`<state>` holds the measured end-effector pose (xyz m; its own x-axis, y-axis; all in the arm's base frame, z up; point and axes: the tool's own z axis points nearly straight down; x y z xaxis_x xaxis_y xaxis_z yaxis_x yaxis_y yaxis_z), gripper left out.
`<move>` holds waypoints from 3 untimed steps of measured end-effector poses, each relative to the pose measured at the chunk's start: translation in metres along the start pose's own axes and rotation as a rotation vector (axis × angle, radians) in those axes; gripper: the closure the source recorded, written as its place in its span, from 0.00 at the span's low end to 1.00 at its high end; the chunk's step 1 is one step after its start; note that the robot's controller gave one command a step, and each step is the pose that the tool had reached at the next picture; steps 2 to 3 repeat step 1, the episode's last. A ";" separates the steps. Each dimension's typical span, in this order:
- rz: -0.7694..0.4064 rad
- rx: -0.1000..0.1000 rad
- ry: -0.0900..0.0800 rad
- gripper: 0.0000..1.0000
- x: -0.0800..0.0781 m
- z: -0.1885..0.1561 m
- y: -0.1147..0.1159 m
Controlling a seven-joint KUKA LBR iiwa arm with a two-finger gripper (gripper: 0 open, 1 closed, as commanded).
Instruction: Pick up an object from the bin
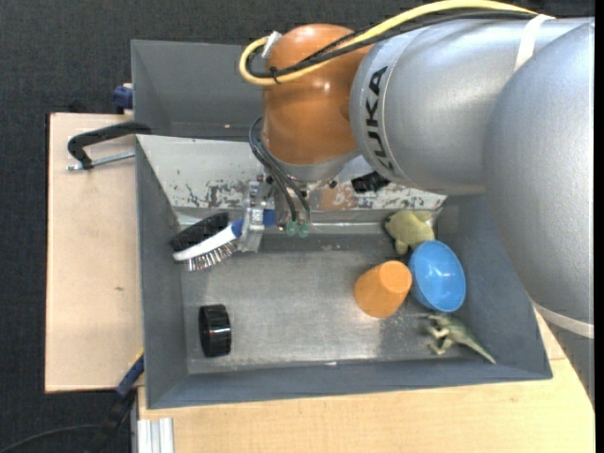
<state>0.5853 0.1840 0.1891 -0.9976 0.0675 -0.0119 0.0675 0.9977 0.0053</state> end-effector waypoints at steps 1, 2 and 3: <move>-0.003 -0.001 -0.001 1.00 0.016 -0.114 0.019; -0.003 -0.001 -0.001 1.00 0.016 -0.114 0.019; -0.003 -0.001 -0.001 1.00 0.016 -0.114 0.019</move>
Offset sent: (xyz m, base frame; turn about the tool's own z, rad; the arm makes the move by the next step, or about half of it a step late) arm -0.0173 0.0172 0.1076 0.0000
